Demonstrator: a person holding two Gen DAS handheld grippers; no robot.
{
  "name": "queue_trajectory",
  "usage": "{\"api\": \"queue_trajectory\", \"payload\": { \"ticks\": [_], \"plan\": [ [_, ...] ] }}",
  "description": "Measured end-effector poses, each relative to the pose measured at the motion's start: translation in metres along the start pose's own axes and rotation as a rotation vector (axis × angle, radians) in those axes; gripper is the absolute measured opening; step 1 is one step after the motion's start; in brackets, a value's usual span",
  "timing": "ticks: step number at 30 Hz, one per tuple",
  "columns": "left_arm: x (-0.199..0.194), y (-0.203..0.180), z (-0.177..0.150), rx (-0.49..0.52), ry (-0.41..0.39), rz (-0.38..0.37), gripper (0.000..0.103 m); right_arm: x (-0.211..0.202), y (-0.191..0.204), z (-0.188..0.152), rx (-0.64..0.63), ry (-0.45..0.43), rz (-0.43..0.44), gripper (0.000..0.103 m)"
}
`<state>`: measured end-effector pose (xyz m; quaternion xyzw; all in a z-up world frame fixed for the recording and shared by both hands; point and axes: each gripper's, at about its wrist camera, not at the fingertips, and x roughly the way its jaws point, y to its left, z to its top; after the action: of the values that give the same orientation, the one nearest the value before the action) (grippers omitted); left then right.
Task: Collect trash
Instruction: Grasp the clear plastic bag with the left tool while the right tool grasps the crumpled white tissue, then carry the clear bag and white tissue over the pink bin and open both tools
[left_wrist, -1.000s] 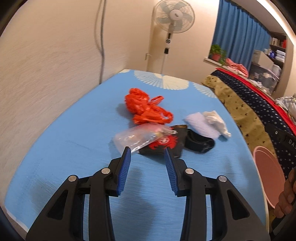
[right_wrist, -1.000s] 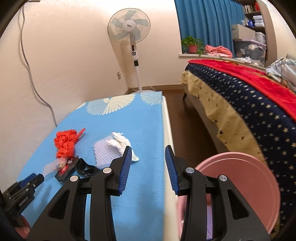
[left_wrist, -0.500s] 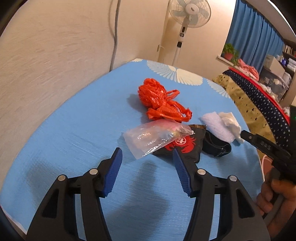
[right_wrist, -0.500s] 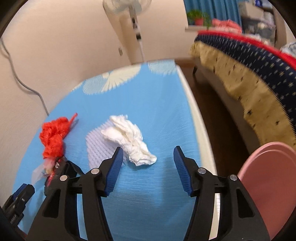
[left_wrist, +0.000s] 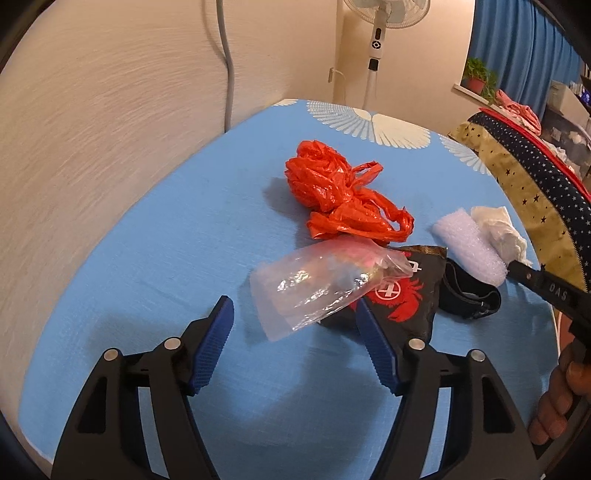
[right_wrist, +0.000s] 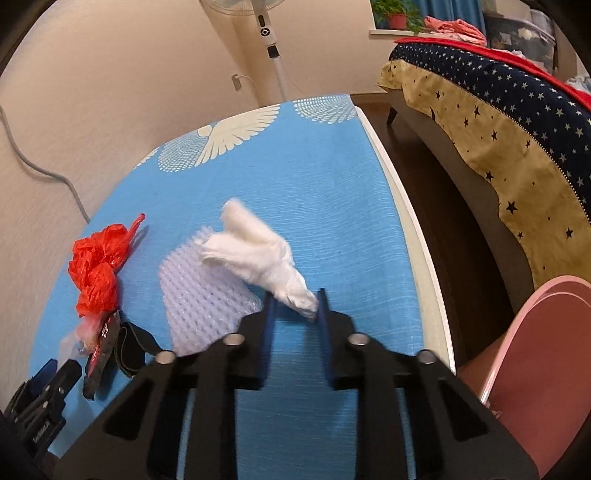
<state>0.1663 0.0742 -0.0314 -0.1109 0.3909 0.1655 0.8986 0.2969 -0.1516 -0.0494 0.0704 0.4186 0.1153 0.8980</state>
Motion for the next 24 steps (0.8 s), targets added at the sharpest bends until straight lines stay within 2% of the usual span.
{"api": "queue_trajectory", "payload": {
  "ticks": [2, 3, 5, 6, 11, 24],
  "plan": [
    [0.0, 0.001, 0.001, 0.0, -0.003, -0.02, 0.061, -0.004, -0.002, -0.001, 0.001, -0.011, -0.005, 0.009],
    [-0.001, 0.001, 0.0, -0.002, -0.009, -0.032, 0.05, -0.006, -0.004, -0.001, 0.005, -0.015, -0.006, 0.008],
    [-0.003, 0.002, -0.001, -0.004, -0.017, -0.051, 0.037, -0.012, -0.007, -0.003, 0.011, -0.023, -0.004, 0.008],
    [-0.004, 0.002, -0.001, -0.002, -0.022, -0.069, 0.026, -0.017, -0.008, -0.003, 0.009, -0.032, -0.006, 0.008],
    [-0.019, 0.005, -0.004, 0.004, -0.067, -0.122, 0.007, -0.044, -0.01, -0.009, -0.007, -0.068, -0.002, 0.007],
    [-0.066, 0.013, -0.018, 0.012, -0.138, -0.223, 0.002, -0.119, -0.01, -0.038, -0.047, -0.128, -0.002, 0.007]
  ]
}}
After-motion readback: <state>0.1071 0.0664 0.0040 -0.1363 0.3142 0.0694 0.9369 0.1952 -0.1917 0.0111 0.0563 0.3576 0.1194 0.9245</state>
